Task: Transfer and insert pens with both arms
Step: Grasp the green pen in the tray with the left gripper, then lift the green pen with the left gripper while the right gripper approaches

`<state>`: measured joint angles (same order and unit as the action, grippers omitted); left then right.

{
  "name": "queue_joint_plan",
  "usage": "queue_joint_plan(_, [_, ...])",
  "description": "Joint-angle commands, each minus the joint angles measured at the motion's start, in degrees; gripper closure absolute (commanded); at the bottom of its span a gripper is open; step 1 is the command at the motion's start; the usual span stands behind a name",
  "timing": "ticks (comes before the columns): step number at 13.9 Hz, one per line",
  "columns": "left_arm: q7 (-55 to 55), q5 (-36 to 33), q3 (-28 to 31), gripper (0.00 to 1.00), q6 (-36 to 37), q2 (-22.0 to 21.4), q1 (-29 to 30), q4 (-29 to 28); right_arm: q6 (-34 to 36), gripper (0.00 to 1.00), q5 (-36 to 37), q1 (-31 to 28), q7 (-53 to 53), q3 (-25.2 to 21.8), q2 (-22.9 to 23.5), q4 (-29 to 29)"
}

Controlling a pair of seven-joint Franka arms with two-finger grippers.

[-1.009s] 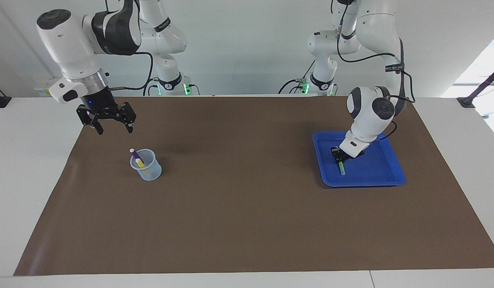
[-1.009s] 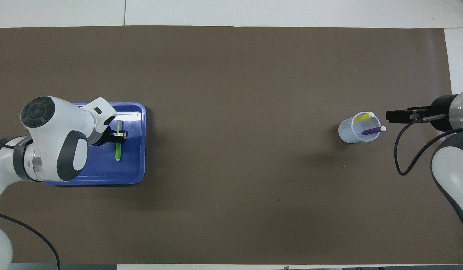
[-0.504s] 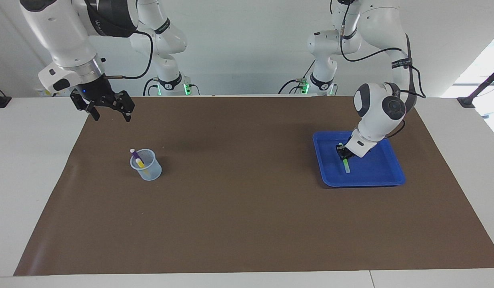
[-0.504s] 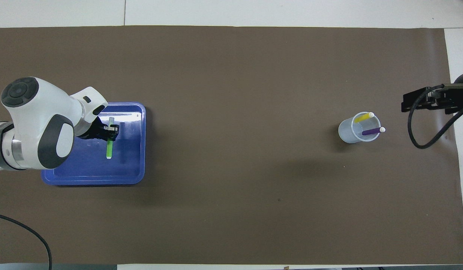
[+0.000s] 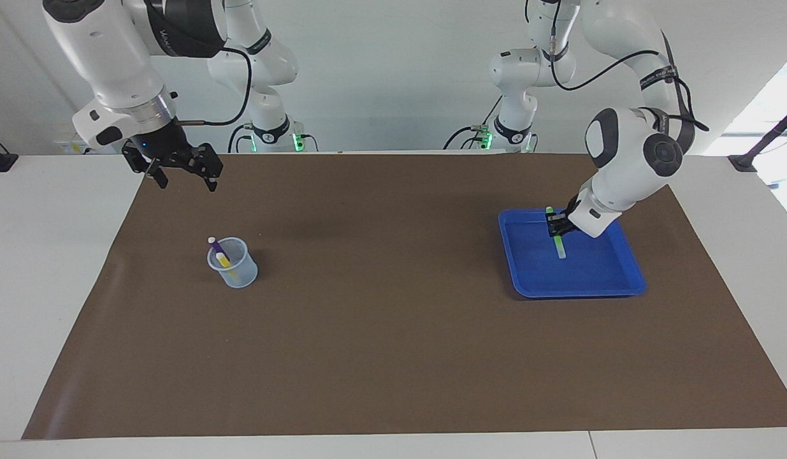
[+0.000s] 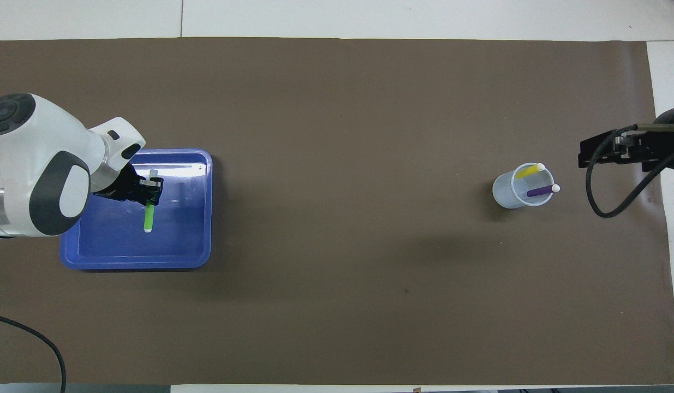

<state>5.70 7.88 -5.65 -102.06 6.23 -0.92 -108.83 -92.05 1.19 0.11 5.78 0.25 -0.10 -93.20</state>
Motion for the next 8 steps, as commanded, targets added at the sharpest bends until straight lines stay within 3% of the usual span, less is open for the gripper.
queue_joint_plan(1, [7.45, 5.80, 0.02, 1.00, 5.89, -2.79, 0.05, 2.74, 0.56, 0.00, 0.13, -0.11, 1.08, 0.19, -1.66, -1.28])
queue_joint_plan(4, [22.64, 15.90, -0.24, 1.00, 8.45, -7.89, -0.66, 2.05, 0.65, 0.00, -0.31, -0.20, 0.99, 0.19, -1.57, -0.93])
queue_joint_plan(8, [45.40, 29.88, -0.77, 1.00, 7.93, -10.54, -3.02, 1.96, 1.70, 0.00, -2.60, -0.20, 0.64, 0.10, -2.71, -1.19])
